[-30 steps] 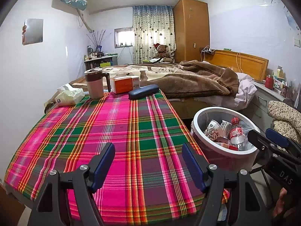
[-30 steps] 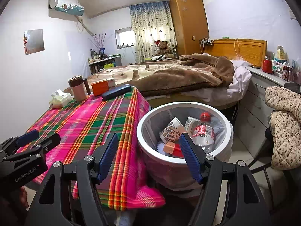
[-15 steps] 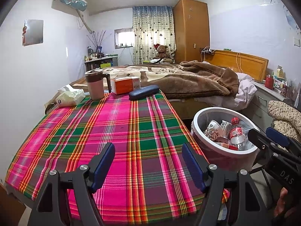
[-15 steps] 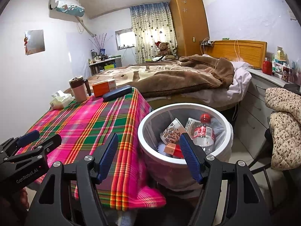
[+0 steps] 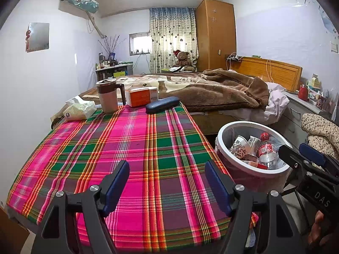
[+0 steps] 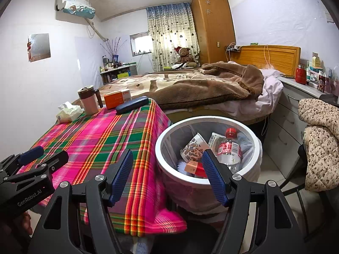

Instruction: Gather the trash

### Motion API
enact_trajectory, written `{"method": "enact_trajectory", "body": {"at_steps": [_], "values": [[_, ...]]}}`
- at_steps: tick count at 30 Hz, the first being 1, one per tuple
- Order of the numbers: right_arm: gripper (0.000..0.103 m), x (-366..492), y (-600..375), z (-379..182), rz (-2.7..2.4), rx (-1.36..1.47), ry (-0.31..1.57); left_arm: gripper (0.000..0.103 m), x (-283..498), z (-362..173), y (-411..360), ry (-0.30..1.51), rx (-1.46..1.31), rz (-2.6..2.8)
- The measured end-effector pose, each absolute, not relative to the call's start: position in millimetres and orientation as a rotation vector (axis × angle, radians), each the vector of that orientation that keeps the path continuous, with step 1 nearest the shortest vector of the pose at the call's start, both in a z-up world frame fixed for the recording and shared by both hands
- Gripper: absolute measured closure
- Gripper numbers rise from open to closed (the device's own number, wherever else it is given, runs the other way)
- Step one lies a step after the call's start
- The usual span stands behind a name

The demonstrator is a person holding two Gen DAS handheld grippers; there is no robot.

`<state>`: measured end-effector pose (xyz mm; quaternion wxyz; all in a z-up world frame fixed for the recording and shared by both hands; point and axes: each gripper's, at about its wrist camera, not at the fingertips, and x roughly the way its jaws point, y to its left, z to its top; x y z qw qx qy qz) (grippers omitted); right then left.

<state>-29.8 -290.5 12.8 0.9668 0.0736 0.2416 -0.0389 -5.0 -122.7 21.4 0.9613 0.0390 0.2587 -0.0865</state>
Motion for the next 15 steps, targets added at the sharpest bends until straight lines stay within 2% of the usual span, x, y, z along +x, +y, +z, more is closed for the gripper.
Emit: {"method": "enact_trajectory", "body": {"at_steps": [15], "values": [[0.034,-28.9,-288.7,14.1,-0.075,0.143,0.487,0.030,-6.0,22.3,-121.0,0.526,0.078,-0.173]]}}
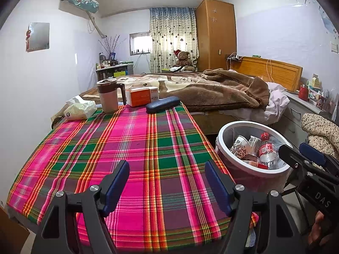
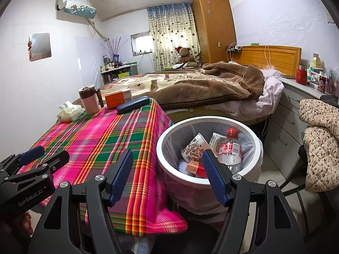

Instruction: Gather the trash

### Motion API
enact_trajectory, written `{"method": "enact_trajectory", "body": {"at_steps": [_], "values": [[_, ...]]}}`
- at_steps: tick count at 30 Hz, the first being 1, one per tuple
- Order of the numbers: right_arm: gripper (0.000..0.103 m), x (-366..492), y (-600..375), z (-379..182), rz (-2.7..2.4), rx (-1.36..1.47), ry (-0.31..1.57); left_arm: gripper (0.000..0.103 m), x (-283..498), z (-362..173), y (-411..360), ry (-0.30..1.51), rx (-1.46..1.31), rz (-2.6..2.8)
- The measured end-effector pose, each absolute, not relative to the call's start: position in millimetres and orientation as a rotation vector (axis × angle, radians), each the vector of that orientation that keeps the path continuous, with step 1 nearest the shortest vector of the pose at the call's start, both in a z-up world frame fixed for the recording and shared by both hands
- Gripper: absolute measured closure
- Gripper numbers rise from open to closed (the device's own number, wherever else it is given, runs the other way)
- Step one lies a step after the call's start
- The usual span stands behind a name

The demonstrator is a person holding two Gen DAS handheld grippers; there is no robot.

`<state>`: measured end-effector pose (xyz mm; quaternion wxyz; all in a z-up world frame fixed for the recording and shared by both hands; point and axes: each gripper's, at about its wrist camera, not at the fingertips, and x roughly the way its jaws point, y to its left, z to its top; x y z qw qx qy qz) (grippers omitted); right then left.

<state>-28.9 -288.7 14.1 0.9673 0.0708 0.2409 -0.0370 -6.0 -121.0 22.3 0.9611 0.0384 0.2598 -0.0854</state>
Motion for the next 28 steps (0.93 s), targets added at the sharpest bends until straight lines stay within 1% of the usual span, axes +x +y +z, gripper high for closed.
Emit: {"method": "enact_trajectory", "body": {"at_steps": [28], "values": [[0.034,-27.3,-286.8,13.5,-0.075,0.141,0.491,0.030,-2.8,18.4,-121.5,0.536,0.075,-0.171]]}}
